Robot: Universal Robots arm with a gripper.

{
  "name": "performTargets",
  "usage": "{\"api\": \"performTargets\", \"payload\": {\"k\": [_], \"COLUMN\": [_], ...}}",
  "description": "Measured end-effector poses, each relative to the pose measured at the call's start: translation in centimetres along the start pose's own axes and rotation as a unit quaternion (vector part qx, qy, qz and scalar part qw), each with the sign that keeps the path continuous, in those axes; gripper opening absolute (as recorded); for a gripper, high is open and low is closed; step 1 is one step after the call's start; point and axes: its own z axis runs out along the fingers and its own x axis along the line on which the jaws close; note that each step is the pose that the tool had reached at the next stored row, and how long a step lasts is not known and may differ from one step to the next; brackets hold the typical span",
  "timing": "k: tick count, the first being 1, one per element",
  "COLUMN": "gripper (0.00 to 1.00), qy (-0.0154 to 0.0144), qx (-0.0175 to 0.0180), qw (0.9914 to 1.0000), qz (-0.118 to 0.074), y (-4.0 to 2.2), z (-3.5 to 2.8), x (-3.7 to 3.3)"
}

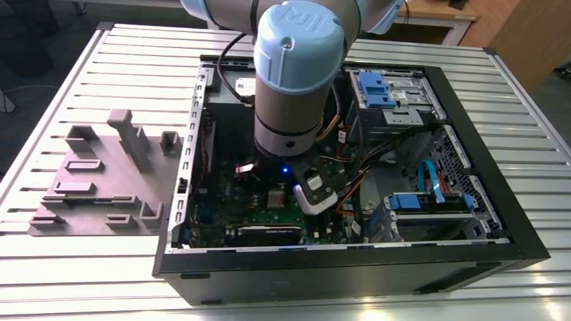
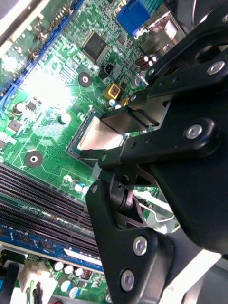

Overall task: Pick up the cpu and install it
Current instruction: 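Place the cpu into insertion slot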

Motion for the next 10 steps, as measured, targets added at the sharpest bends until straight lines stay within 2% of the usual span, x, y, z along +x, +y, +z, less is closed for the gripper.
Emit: {"api": "performTargets", "payload": {"k": [4,10], "gripper": [0.38,0.38], "qy": [0.0003,0.0004], "qx": [0.0004,0.0006], "qw": [1.0,1.0], "qz": [0.0,0.0], "y": [0.0,0.0], "z": [-0.47,-0.5], "x": [0.01,0.02]}}
